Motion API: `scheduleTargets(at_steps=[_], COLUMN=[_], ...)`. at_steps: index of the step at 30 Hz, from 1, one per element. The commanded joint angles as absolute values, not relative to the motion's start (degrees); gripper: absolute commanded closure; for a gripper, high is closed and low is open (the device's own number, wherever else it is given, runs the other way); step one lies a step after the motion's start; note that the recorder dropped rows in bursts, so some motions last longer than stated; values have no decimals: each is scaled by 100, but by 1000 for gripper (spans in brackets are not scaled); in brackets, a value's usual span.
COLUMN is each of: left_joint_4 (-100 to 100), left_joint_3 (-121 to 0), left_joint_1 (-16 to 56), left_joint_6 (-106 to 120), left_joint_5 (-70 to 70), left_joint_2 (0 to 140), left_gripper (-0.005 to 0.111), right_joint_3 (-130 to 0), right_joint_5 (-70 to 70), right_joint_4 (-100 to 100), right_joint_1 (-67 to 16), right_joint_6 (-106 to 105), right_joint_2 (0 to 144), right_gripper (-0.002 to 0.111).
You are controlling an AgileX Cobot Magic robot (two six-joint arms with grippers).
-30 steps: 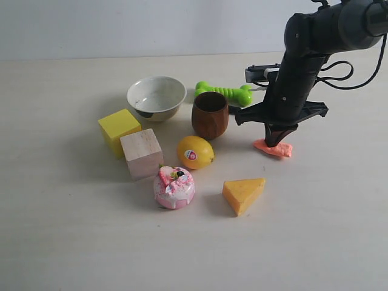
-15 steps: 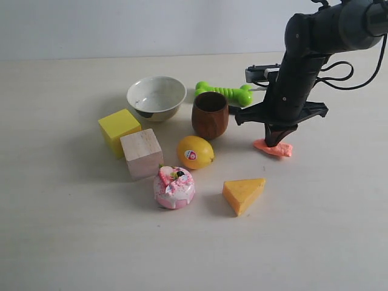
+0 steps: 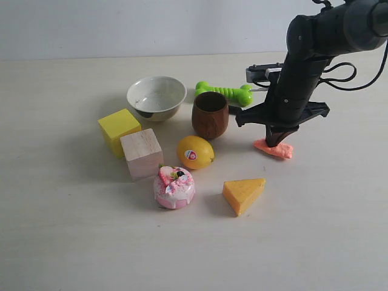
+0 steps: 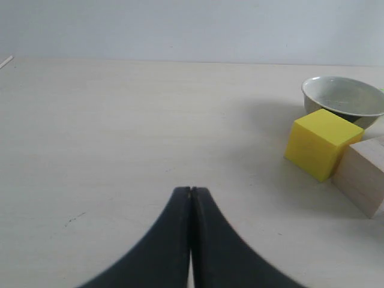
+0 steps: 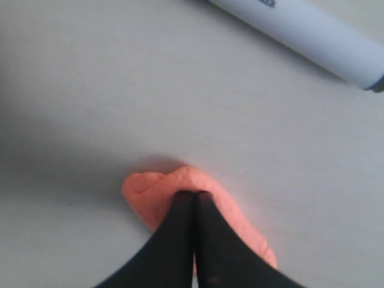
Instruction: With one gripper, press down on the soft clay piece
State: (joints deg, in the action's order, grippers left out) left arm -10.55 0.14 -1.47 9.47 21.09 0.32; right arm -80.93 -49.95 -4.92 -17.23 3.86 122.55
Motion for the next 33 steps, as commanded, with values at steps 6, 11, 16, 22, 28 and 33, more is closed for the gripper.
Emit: scheduleTargets(at_steps=[6,11,16,22,28,33], left_joint_4=[-1075,-1075,-1075,-1075,-1075,-1075], left_joint_3=[0,0,0,0,0,0], left_joint_1=[-120,-120,-120,-120,-120,-120], left_joint_6=[931,931,931,931,931,931], left_joint_5=[2059,2059,2059,2059,2059,2059], left_joint_2=[0,0,0,0,0,0], left_gripper=[107,107,107,107,107,107], right_joint_3=[-8036,-8036,-8036,-6874,-5292,-5280], right_joint_5=[-5048,-4981,-4938,-3335,-2625,-3086], right_joint_4=[-610,-651,-601,-889,-901,-924], right_joint_1=[-1728,-1728,-1728,-1728,-1728,-1728], right_joint_6=[285,259,112,-158,-197,-173], right_joint_2=[11697,11553,11460,9883,7364,6057], right_gripper=[108,108,108,108,108,108])
